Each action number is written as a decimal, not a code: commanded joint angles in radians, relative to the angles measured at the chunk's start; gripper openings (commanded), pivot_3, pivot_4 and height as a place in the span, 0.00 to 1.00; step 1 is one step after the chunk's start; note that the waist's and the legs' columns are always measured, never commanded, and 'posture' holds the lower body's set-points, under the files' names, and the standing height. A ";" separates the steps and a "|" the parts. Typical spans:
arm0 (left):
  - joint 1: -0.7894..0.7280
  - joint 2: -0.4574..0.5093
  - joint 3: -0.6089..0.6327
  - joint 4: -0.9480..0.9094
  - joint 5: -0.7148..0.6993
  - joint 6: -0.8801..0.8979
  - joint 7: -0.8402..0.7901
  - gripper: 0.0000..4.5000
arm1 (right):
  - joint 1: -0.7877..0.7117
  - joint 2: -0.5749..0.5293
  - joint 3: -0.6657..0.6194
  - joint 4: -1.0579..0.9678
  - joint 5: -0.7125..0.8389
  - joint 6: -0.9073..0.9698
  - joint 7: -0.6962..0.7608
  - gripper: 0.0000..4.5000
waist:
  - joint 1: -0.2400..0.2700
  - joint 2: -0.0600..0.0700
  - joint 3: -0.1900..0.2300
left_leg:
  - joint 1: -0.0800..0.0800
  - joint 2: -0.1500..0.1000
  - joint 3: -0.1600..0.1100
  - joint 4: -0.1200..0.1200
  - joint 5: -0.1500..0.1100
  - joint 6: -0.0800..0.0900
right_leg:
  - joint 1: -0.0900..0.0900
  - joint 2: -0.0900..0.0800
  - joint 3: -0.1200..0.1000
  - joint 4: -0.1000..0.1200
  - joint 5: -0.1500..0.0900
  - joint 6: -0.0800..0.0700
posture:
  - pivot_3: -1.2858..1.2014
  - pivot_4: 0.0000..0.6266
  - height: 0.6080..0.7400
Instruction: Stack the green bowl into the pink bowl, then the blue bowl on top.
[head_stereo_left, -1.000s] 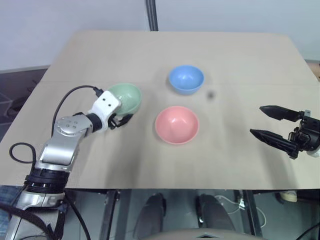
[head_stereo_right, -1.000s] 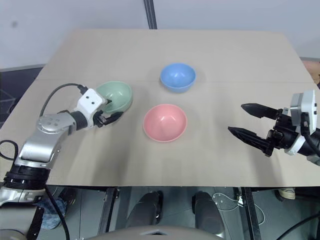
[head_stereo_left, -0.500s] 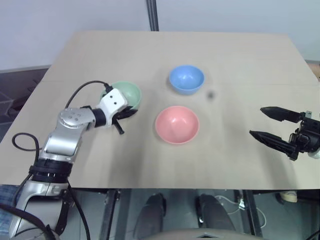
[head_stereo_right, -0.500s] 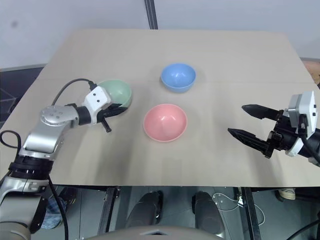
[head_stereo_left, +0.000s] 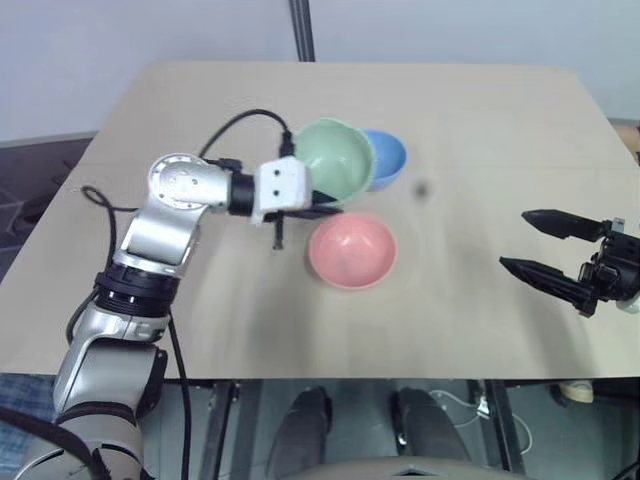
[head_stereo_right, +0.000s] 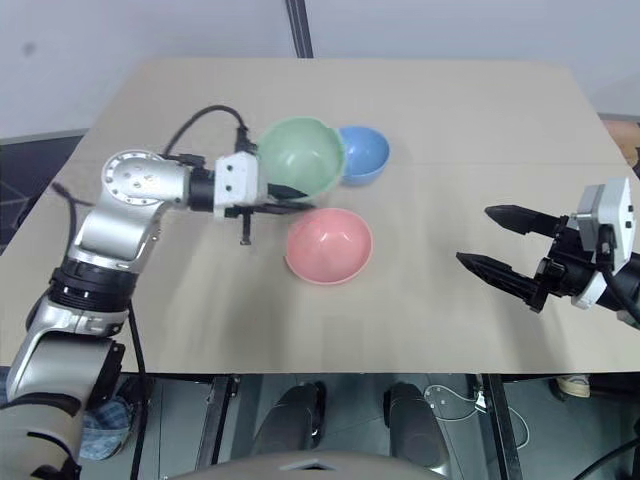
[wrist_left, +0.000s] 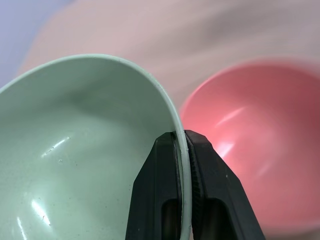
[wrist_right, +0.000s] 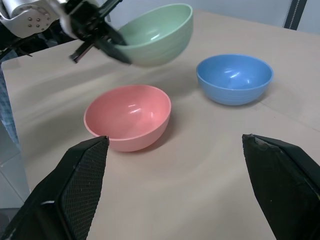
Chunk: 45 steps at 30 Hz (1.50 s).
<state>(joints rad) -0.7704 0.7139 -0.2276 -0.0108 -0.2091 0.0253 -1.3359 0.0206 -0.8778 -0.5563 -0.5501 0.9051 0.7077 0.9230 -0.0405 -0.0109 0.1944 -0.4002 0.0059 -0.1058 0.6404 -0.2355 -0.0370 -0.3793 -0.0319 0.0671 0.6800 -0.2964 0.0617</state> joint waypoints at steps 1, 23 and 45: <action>0.028 0.024 0.005 -0.159 -0.107 0.030 -0.090 0.01 | 0.006 -0.012 -0.021 -0.026 -0.003 -0.025 -0.005 1.00 | -0.002 0.000 0.000 | 0.000 0.000 0.000 0.000 0.000 0.000 | 0.000 0.000 0.000 0.000 0.000 0.000 | 0.52 0.24 1.00; 0.075 0.091 0.029 -0.147 -0.068 -0.018 -0.129 0.18 | 0.041 -0.019 -0.033 -0.024 -0.009 -0.048 -0.004 1.00 | 0.002 0.000 0.000 | 0.001 0.001 0.000 0.006 0.000 0.000 | 0.002 0.002 0.001 0.002 0.000 0.000 | 0.52 0.24 1.00; 0.147 0.140 0.235 -0.052 -0.094 0.234 0.135 0.41 | 0.046 -0.021 -0.010 0.003 -0.045 -0.062 0.007 1.00 | -0.003 0.000 0.000 | 0.001 0.001 0.000 0.007 0.000 0.000 | 0.002 0.002 0.001 0.004 0.000 0.001 | 0.52 0.24 1.00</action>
<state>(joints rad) -0.6494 0.8164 -0.0541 -0.0802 -0.3171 0.2531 -1.2316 0.0708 -0.8883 -0.5573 -0.5457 0.8674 0.6672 0.9302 -0.0431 -0.0107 0.1946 -0.3989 0.0070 -0.1059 0.6476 -0.2357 -0.0366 -0.3775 -0.0299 0.0679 0.6843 -0.2964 0.0622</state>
